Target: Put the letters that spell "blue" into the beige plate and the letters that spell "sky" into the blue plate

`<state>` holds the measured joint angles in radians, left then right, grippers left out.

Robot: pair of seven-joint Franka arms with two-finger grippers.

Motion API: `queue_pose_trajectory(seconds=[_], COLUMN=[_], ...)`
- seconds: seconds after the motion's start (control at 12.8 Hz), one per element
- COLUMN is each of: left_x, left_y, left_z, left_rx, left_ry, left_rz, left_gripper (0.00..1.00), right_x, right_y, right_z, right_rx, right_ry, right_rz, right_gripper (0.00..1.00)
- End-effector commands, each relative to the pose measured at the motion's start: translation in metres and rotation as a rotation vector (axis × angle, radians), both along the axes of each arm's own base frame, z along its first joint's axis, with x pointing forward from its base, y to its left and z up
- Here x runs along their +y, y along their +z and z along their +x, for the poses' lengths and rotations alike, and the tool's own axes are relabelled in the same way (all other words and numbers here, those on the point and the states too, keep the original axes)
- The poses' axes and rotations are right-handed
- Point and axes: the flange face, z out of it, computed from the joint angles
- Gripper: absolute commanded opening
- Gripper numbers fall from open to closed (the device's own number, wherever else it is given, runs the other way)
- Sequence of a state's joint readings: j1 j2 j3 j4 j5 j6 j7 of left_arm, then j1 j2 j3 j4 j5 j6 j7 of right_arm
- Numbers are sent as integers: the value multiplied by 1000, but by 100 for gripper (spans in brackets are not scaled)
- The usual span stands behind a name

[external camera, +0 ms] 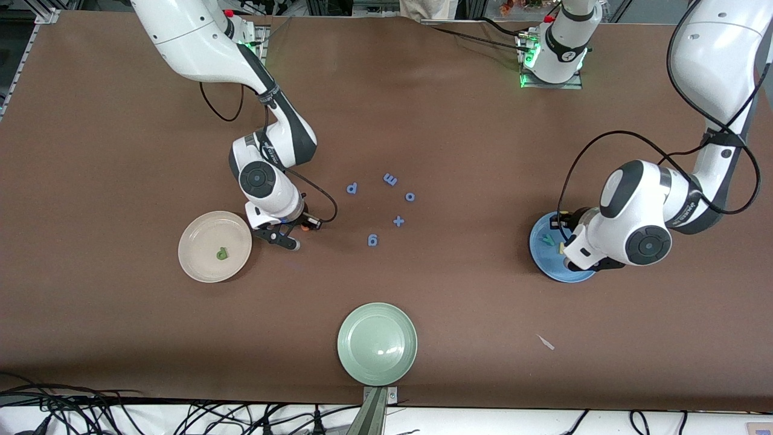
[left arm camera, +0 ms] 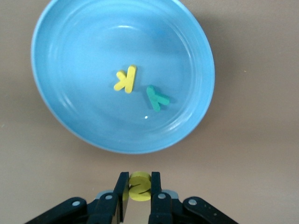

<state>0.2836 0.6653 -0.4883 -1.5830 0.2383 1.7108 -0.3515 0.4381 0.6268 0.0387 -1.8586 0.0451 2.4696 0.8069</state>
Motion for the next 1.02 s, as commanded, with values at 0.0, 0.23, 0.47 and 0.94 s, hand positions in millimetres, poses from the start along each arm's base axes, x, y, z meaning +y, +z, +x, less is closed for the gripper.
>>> queue_pose_trajectory(seconds=[0.0, 0.23, 0.47, 0.94], left_x=[-11, -2, 2, -8], left_y=[-37, -60, -62, -18], left_z=[3, 6, 5, 5], left_rx=[5, -33, -24, -29], left_ry=[-61, -111, -110, -114], left_rz=[-31, 9, 11, 34], left_gripper=[0, 0, 40, 100], right_x=[-7, -20, -65, -172], right_y=[9, 39, 74, 85], right_z=[3, 15, 24, 51], right_rx=[-15, 4, 78, 77], right_ry=[36, 55, 163, 314], right_rz=[-4, -23, -66, -102], right_gripper=[10, 10, 11, 17])
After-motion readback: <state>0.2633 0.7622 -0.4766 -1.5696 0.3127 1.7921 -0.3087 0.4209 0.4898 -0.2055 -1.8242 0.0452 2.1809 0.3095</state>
